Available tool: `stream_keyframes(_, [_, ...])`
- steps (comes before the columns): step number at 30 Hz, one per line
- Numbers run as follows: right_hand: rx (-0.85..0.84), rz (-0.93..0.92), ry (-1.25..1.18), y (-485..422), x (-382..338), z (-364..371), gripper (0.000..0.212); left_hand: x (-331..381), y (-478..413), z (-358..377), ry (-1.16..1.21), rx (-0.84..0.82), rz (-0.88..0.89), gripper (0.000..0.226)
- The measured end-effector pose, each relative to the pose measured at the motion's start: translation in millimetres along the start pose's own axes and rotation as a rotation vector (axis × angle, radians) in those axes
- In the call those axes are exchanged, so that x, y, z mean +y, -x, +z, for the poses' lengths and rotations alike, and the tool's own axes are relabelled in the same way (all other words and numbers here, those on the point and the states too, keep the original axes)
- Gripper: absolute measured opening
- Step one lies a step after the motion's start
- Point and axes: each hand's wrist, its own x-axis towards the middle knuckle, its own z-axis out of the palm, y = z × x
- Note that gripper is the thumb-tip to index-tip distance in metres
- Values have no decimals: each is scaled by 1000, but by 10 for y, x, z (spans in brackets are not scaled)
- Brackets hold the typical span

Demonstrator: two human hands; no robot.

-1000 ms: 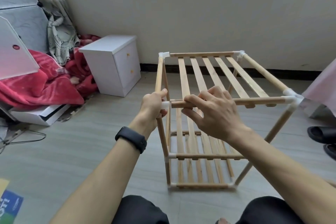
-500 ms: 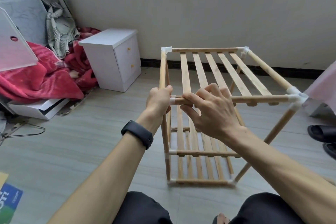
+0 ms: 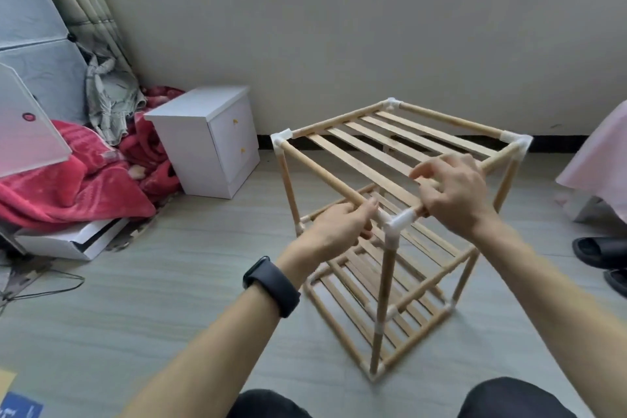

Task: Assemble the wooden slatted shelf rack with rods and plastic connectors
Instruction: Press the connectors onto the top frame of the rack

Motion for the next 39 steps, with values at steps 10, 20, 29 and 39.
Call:
stream_keyframes(10, [-231, -47, 323, 217, -809, 129, 45, -156, -813, -988, -432, 564, 31, 35])
stream_keyframes(20, [-120, -28, 436, 263, -285, -70, 67, -295, -668, -1032, -419, 536, 296, 18])
stream_keyframes(29, [65, -23, 257, 205, -195, -84, 24, -340, -384, -525, 395, 168, -5, 50])
stream_keyframes(39, [-219, 9, 310, -107, -838, 398, 38, -250, -135, -255, 721, 89, 13, 43])
